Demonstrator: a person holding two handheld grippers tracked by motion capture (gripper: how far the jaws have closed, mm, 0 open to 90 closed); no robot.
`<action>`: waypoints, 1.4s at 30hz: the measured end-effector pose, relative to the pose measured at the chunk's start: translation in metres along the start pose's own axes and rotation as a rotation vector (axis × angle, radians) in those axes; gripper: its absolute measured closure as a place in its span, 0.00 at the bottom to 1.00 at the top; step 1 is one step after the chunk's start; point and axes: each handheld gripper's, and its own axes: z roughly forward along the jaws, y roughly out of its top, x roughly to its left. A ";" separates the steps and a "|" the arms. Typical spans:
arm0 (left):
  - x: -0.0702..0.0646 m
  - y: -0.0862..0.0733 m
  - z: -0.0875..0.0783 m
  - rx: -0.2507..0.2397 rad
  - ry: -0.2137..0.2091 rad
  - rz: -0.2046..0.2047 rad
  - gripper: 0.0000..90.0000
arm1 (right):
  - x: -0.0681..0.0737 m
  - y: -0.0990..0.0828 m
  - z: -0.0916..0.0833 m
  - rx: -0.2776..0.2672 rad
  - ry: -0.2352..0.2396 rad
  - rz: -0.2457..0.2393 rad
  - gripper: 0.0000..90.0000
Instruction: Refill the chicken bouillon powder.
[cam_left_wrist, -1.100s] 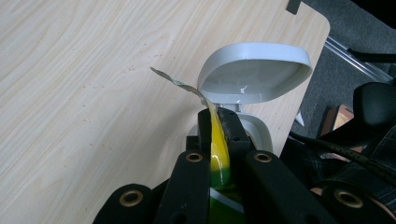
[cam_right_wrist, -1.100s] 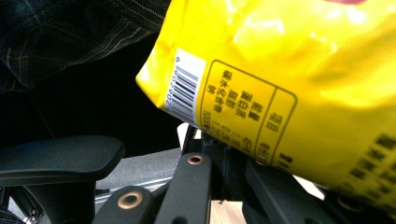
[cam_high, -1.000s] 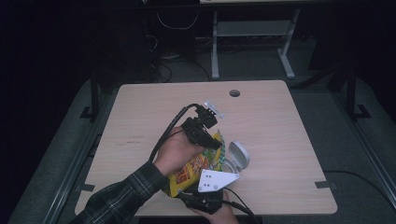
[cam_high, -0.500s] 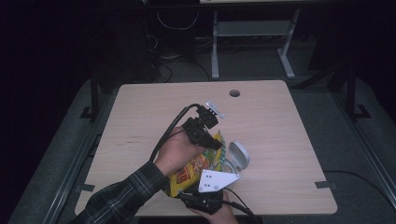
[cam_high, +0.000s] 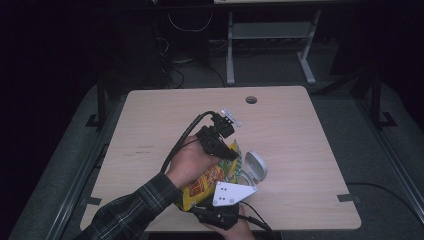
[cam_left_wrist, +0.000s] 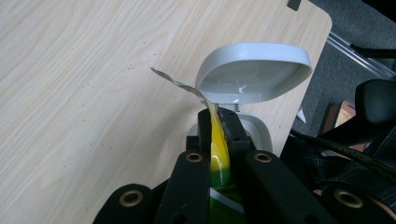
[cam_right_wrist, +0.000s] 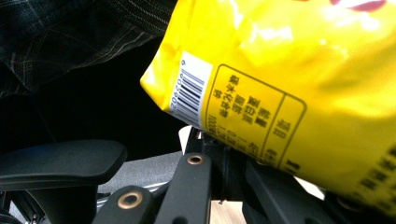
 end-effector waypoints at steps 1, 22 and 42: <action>0.000 0.000 0.000 0.002 0.001 0.001 1.00 | 0.000 0.000 0.000 -0.001 0.001 -0.001 1.00; -0.004 0.006 -0.003 -0.006 0.022 0.023 1.00 | -0.002 0.003 -0.002 -0.011 -0.006 -0.004 1.00; -0.004 0.006 -0.002 -0.008 0.025 0.022 1.00 | -0.001 0.003 -0.002 -0.014 -0.005 0.002 1.00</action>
